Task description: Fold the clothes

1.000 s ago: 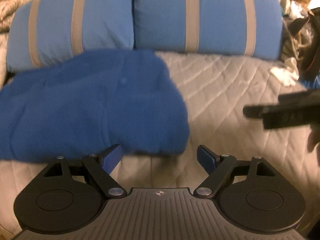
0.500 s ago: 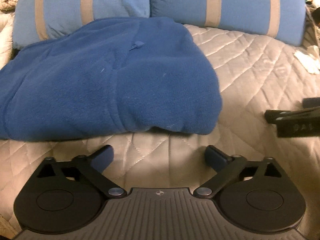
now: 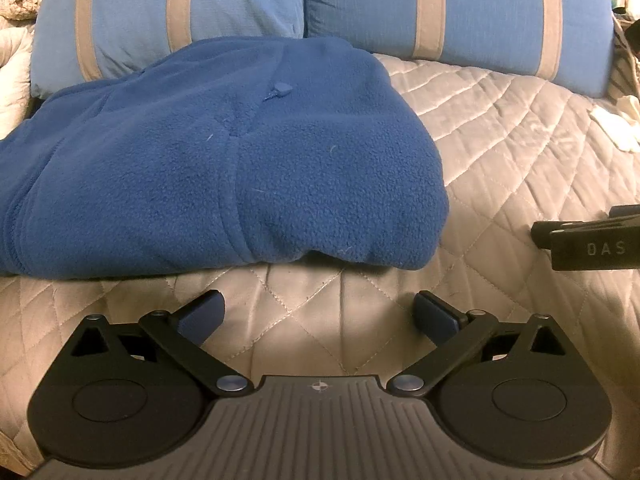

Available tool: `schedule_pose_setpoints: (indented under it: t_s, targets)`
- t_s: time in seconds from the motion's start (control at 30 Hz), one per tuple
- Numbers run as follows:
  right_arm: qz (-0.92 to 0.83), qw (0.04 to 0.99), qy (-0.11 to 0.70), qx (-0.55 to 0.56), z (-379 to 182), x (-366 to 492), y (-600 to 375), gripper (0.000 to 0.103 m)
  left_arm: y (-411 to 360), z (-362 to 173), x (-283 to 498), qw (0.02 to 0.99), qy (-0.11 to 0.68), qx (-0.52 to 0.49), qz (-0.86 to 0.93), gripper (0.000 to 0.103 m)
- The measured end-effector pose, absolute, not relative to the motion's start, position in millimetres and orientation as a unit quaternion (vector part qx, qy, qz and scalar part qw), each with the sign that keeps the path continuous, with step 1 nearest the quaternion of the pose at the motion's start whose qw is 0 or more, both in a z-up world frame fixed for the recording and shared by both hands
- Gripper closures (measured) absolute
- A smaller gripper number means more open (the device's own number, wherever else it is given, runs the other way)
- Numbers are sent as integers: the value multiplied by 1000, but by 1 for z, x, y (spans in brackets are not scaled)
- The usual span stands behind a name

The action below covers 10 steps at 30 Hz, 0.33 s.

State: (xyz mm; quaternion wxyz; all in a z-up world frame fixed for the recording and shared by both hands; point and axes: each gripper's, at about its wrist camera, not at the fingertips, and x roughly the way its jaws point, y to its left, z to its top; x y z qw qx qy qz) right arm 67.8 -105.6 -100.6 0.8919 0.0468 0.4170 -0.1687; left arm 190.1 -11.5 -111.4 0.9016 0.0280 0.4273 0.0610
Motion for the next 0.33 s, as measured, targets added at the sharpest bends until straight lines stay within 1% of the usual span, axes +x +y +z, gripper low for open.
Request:
schedule_pose_setpoints:
  t_s: [0.33]
  targets:
    - [-175, 892, 414, 45, -101, 66, -104, 0, -11, -113, 193, 902, 426, 25, 61, 0]
